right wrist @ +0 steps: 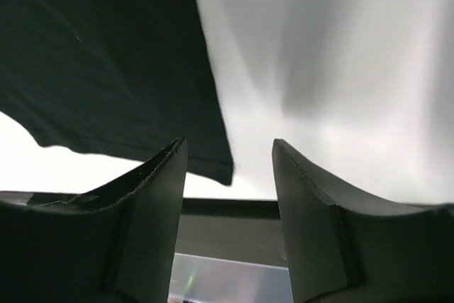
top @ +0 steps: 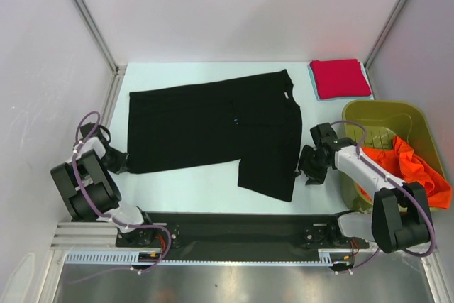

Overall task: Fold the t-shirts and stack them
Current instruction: Fold the tshirt

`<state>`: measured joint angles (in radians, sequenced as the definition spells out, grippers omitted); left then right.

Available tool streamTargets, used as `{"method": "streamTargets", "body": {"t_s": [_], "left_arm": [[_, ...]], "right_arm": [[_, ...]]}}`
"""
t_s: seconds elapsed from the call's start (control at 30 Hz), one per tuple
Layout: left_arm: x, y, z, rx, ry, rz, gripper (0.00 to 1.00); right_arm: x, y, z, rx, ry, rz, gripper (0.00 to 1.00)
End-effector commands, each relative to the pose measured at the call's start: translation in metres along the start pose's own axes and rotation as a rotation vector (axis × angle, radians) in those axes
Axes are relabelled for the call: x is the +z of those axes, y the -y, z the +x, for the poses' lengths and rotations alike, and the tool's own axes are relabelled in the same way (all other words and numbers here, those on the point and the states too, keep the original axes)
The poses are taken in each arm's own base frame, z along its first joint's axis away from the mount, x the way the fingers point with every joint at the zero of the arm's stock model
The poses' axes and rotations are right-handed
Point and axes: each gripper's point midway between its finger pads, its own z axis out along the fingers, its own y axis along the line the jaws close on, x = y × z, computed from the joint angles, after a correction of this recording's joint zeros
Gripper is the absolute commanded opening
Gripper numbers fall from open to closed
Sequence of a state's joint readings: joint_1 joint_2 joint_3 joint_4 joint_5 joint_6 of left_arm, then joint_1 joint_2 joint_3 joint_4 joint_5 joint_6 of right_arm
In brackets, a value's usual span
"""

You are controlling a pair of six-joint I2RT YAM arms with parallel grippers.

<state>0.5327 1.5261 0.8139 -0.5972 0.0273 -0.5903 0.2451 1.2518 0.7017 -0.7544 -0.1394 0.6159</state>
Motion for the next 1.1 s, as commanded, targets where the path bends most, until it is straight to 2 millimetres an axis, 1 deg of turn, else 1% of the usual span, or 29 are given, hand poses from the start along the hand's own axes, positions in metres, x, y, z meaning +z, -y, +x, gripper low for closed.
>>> {"method": "streamTargets", "body": {"t_s": [0.0,0.03,0.1,0.13,0.17,0.2,0.23,0.3,0.33,0.47,0.6,0.63,0.73,0.77,0.83,0.87,0.93,0.97,1.07], "left_arm": [[0.005,-0.002,0.016,0.009,-0.057,0.024,0.0],[0.004,0.001,0.016,0.008,-0.054,0.044,0.0],[0.006,-0.002,0.021,0.006,-0.062,0.041,0.0],[0.007,-0.001,0.022,0.005,-0.061,0.045,0.0],[0.007,-0.001,0.022,0.003,-0.06,0.046,0.0],[0.008,-0.002,0.024,-0.001,-0.063,0.047,0.0],[0.007,-0.002,0.024,-0.004,-0.059,0.052,0.0],[0.008,-0.003,0.028,-0.012,-0.063,0.055,0.0],[0.007,-0.003,0.027,-0.013,-0.059,0.056,0.0],[0.006,-0.002,0.028,-0.02,-0.055,0.065,0.0],[0.004,-0.004,0.029,-0.015,-0.047,0.064,0.0],[0.004,-0.004,0.028,-0.015,-0.043,0.064,0.0],[0.004,-0.005,0.03,-0.017,-0.045,0.06,0.0],[0.004,-0.006,0.031,-0.021,-0.047,0.058,0.0],[0.004,-0.005,0.031,-0.025,-0.049,0.06,0.0],[0.004,-0.005,0.031,-0.026,-0.048,0.062,0.0],[0.003,-0.006,0.03,-0.029,-0.045,0.056,0.0],[0.003,-0.006,0.03,-0.028,-0.042,0.052,0.0],[0.0,-0.008,0.029,-0.033,-0.03,0.042,0.0]], "right_arm": [[0.009,-0.013,-0.014,0.016,0.05,-0.033,0.56],[0.011,-0.015,-0.015,0.009,0.051,-0.027,0.56],[0.014,-0.019,-0.019,-0.022,0.084,-0.004,0.56],[0.021,-0.018,-0.018,-0.017,0.068,0.015,0.56],[0.021,-0.021,-0.019,-0.023,0.069,0.025,0.56],[0.024,-0.021,-0.017,-0.028,0.06,0.041,0.55],[0.029,-0.018,-0.012,-0.012,0.037,0.072,0.55],[0.031,-0.016,-0.011,-0.006,0.041,0.107,0.52],[0.031,-0.011,-0.009,-0.005,0.051,0.144,0.51],[0.033,-0.007,-0.015,-0.034,0.087,0.173,0.49],[0.044,-0.008,-0.022,-0.055,0.074,0.205,0.44],[0.046,-0.011,-0.023,-0.06,0.073,0.2,0.42],[0.052,-0.006,-0.02,-0.065,0.054,0.224,0.33],[0.053,-0.004,-0.019,-0.065,0.05,0.233,0.25],[0.053,-0.001,-0.017,-0.069,0.049,0.24,0.2],[0.053,0.0,-0.017,-0.068,0.052,0.244,0.13],[0.049,0.001,-0.018,-0.064,0.071,0.241,0.06],[0.048,0.002,-0.02,-0.062,0.084,0.243,0.0],[0.034,0.0,-0.025,-0.061,0.127,0.223,0.0]]}}
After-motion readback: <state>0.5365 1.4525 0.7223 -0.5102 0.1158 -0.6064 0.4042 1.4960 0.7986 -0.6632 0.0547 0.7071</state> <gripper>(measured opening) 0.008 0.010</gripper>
